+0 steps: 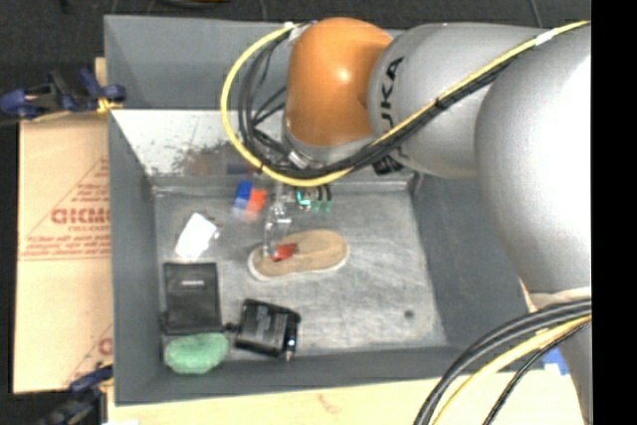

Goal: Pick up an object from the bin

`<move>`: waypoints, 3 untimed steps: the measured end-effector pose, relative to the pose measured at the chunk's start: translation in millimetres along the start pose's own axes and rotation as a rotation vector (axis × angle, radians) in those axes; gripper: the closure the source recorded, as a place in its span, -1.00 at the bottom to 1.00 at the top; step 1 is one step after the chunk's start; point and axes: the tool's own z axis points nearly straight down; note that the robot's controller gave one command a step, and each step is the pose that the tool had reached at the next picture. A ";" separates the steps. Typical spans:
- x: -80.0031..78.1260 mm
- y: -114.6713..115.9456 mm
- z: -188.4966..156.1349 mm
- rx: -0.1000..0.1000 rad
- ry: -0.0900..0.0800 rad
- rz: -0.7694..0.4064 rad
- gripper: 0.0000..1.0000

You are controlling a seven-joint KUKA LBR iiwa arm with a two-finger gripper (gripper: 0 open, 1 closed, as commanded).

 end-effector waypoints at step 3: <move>-16.3 -20.1 53.9 -0.007 -0.046 -0.537 1.00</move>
Offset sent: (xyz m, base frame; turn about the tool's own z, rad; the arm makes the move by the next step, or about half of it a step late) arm 0.0256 -0.0101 -0.0756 -0.1079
